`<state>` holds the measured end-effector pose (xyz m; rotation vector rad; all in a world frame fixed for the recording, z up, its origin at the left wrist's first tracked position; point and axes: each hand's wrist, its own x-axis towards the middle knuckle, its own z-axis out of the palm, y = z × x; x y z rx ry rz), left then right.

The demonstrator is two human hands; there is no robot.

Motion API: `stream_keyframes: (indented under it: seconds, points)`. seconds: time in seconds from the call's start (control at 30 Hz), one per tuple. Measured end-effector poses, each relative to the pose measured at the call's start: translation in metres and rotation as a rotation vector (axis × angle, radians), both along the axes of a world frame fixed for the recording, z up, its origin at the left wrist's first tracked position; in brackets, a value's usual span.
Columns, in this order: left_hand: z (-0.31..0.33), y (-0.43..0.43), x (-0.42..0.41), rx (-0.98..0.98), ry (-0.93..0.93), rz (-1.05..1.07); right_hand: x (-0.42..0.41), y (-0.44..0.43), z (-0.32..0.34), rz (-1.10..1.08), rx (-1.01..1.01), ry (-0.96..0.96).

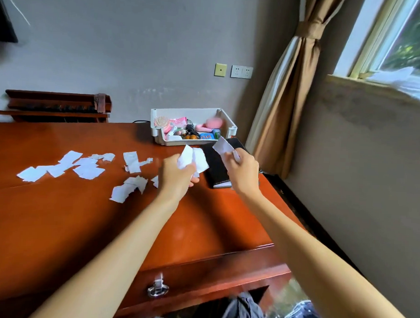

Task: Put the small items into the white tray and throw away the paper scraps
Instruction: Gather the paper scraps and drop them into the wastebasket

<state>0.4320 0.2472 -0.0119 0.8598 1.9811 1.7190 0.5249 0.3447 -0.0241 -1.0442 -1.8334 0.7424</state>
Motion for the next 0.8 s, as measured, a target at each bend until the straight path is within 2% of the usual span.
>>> stream_keyframes:
  seconds: [0.17,0.27,0.37,0.6,0.8]
  points:
    - [-0.006,0.028,0.074,0.051,-0.066,-0.168,0.079,0.010,-0.006,-0.196,0.020,0.083]
    - [-0.010,0.047,0.132,0.058,-0.037,-0.284,0.139,0.015,-0.019,-0.313,-0.005,0.085]
    - [-0.024,0.065,0.193,0.047,-0.083,-0.434,0.202,0.017,-0.043,-0.428,-0.015,0.068]
    - [-0.103,0.091,0.305,-0.222,-0.073,-0.680,0.322,0.013,-0.136,-0.640,-0.193,-0.044]
    - [-0.195,0.116,0.354,-0.510,-0.020,-0.764,0.378,0.013,-0.226,-0.630,-0.531,-0.270]
